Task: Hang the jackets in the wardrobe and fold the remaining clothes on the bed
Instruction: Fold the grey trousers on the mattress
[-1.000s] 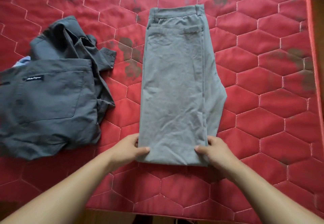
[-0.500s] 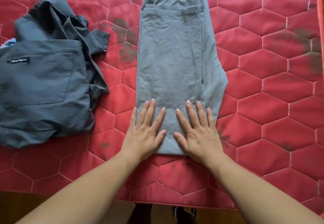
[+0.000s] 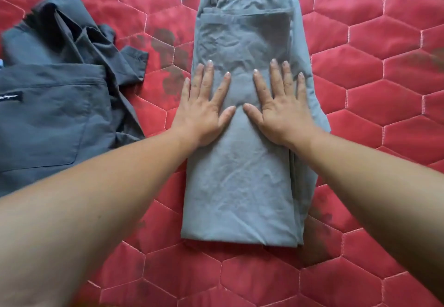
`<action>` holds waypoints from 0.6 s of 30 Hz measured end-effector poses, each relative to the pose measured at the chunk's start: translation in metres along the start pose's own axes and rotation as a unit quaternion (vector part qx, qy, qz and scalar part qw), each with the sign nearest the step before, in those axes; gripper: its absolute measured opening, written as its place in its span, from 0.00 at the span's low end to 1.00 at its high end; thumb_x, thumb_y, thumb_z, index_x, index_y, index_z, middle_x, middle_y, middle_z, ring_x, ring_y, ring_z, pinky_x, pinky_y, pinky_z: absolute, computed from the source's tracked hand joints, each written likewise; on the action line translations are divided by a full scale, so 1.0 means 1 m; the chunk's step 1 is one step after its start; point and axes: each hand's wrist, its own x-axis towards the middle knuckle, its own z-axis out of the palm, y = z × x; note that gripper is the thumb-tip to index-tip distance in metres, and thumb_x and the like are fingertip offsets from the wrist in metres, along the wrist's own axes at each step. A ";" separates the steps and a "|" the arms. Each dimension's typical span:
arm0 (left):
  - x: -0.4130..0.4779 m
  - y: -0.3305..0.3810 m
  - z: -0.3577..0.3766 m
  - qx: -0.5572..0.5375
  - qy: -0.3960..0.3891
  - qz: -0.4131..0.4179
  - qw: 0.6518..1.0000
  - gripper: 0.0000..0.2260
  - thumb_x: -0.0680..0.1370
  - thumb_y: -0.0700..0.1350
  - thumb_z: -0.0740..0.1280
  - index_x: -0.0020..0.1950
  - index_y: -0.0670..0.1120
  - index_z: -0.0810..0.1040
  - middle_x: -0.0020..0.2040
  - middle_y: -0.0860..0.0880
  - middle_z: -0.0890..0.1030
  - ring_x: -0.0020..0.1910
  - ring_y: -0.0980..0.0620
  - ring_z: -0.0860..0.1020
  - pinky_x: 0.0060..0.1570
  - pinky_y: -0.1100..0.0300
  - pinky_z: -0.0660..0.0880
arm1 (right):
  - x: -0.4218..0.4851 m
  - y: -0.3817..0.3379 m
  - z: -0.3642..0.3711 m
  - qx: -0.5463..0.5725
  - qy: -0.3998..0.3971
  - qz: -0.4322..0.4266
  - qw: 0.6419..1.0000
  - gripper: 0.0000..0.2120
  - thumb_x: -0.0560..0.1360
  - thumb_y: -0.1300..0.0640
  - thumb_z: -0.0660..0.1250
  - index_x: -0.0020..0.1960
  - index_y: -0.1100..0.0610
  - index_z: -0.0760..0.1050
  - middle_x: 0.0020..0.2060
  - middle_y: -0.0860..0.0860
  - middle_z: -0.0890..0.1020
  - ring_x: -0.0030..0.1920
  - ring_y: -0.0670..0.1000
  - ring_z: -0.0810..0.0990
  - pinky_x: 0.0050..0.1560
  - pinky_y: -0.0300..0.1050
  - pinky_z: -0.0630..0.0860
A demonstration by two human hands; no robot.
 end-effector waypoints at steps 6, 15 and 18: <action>0.014 -0.007 -0.031 -0.038 0.025 -0.008 0.999 0.30 0.80 0.63 0.59 0.79 0.54 0.61 0.81 0.40 0.54 0.80 0.41 0.51 0.76 0.43 0.55 | 0.006 0.003 -0.025 0.013 0.026 -0.005 1.000 0.34 0.78 0.32 0.56 0.80 0.47 0.59 0.80 0.59 0.55 0.79 0.61 0.53 0.75 0.63 0.55; 0.134 -0.033 -0.096 -0.122 0.031 -0.085 0.988 0.27 0.78 0.48 0.63 0.78 0.49 0.64 0.70 0.39 0.67 0.70 0.38 0.65 0.69 0.44 0.66 | 0.116 0.031 -0.085 0.162 0.061 0.122 0.977 0.32 0.77 0.48 0.67 0.78 0.50 0.61 0.70 0.62 0.68 0.69 0.65 0.67 0.70 0.55 0.66; 0.137 -0.040 -0.102 -0.155 0.030 -0.132 0.979 0.15 0.74 0.47 0.66 0.60 0.44 0.78 0.63 0.37 0.73 0.63 0.37 0.71 0.64 0.48 0.71 | 0.125 0.042 -0.091 0.234 0.030 0.176 0.956 0.28 0.72 0.49 0.71 0.70 0.53 0.70 0.65 0.61 0.73 0.65 0.63 0.73 0.64 0.50 0.72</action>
